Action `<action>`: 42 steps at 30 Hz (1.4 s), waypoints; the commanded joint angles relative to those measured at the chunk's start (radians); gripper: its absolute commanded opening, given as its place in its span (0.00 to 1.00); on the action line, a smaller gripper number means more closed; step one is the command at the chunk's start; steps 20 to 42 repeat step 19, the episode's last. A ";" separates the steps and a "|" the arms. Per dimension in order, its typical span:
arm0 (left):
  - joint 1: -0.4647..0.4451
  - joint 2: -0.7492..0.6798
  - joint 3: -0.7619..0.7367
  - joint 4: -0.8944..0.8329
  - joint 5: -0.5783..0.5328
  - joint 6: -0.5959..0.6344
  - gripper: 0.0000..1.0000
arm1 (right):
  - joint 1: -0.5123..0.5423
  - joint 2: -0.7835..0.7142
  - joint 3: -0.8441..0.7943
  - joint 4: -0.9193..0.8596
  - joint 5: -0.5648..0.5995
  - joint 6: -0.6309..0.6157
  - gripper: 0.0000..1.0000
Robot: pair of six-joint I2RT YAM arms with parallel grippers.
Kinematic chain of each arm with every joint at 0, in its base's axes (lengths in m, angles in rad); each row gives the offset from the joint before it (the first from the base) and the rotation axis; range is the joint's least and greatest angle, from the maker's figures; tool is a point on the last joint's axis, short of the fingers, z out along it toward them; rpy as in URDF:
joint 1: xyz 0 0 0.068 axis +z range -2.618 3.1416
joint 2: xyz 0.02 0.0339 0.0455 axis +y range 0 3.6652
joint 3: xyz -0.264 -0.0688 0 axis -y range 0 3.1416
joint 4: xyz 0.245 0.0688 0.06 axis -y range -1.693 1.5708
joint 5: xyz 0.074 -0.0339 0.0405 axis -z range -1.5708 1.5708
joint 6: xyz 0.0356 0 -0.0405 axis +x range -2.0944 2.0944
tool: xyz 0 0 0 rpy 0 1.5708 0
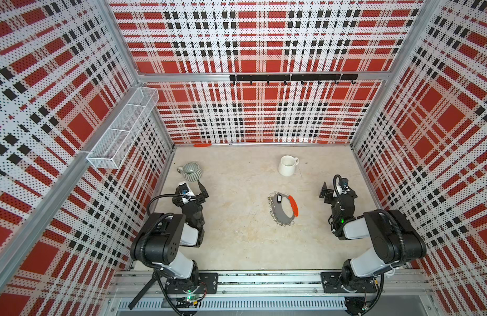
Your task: Put the keys on the keyring
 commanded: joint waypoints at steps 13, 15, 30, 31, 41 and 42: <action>-0.004 0.007 -0.012 0.043 -0.009 0.011 0.98 | -0.009 0.005 0.021 0.014 -0.048 -0.013 1.00; -0.004 0.008 -0.012 0.042 -0.008 0.010 0.98 | -0.016 0.003 0.024 0.003 -0.068 -0.006 1.00; -0.004 0.008 -0.012 0.042 -0.009 0.011 0.98 | -0.016 0.000 0.012 0.021 -0.063 -0.011 1.00; -0.004 0.008 -0.012 0.042 -0.009 0.011 0.98 | -0.016 0.000 0.012 0.021 -0.063 -0.011 1.00; -0.004 0.008 -0.012 0.042 -0.009 0.011 0.98 | -0.016 0.000 0.012 0.021 -0.063 -0.011 1.00; -0.004 0.008 -0.012 0.042 -0.009 0.011 0.98 | -0.016 0.000 0.012 0.021 -0.063 -0.011 1.00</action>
